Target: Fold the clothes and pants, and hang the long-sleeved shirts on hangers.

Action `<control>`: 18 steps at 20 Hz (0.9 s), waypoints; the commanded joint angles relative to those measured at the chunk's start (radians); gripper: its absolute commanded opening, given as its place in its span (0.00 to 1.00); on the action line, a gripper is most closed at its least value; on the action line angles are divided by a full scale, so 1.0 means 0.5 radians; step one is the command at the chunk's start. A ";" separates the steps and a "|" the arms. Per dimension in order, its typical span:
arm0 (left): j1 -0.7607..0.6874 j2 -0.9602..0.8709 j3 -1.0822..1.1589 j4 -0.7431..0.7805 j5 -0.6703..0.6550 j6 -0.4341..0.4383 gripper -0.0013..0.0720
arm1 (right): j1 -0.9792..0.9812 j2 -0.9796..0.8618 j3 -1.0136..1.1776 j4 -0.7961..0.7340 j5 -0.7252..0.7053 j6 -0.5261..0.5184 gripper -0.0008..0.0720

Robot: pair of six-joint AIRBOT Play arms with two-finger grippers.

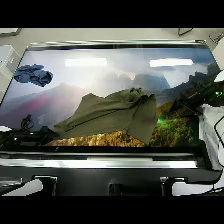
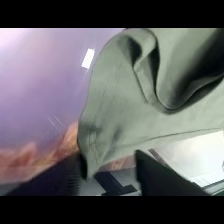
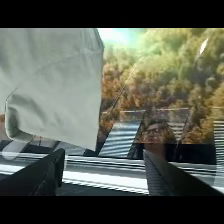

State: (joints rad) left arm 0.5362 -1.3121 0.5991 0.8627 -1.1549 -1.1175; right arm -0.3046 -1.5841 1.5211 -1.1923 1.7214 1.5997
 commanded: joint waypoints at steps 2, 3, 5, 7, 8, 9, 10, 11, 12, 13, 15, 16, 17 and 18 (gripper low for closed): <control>-0.113 -0.047 -0.008 -0.037 0.182 -0.077 0.22 | 0.021 0.002 -0.002 0.010 0.017 -0.007 0.77; -0.115 -0.047 -0.008 -0.037 0.176 -0.076 0.11 | 0.021 0.002 -0.002 0.000 0.009 -0.007 0.77; -0.115 -0.041 -0.008 -0.036 0.149 -0.068 0.05 | 0.021 0.002 -0.040 -0.060 -0.062 0.005 0.77; -0.115 -0.018 -0.004 -0.035 0.132 -0.067 0.05 | 0.020 0.002 -0.187 -0.063 -0.219 0.024 0.76; -0.115 -0.001 -0.002 -0.036 0.126 -0.068 0.05 | 0.020 0.001 -0.298 -0.030 -0.341 0.023 0.73; -0.115 0.025 -0.002 -0.036 0.124 -0.068 0.05 | 0.020 -0.002 -0.405 0.013 -0.462 0.023 0.73; -0.115 0.056 -0.002 -0.036 0.124 -0.068 0.05 | 0.020 -0.015 -0.507 0.076 -0.607 0.021 0.67; -0.116 0.090 -0.003 -0.036 0.125 -0.068 0.05 | 0.020 -0.043 -0.571 0.130 -0.726 0.012 0.64; -0.116 0.118 -0.003 -0.037 0.124 -0.068 0.05 | 0.020 -0.092 -0.606 0.195 -0.810 -0.008 0.62; -0.116 0.144 -0.003 -0.037 0.124 -0.069 0.05 | 0.020 -0.149 -0.614 0.271 -0.854 -0.031 0.62; -0.116 0.182 -0.003 -0.052 0.110 -0.069 0.05 | 0.021 -0.264 -0.614 0.478 -0.884 -0.121 0.61; -0.116 0.195 -0.003 -0.060 0.094 -0.069 0.05 | 0.021 -0.312 -0.614 0.556 -0.887 -0.158 0.61; -0.116 0.208 -0.003 -0.060 0.081 -0.069 0.05 | 0.021 -0.346 -0.614 0.589 -0.893 -0.157 0.61; -0.116 0.219 -0.003 -0.060 0.076 -0.069 0.05 | 0.021 -0.368 -0.614 0.601 -0.895 -0.157 0.61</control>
State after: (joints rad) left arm 0.4786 -1.2251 0.5964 0.8429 -1.0992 -1.1515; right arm -0.2955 -1.7176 1.2270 -0.9733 1.3304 1.5509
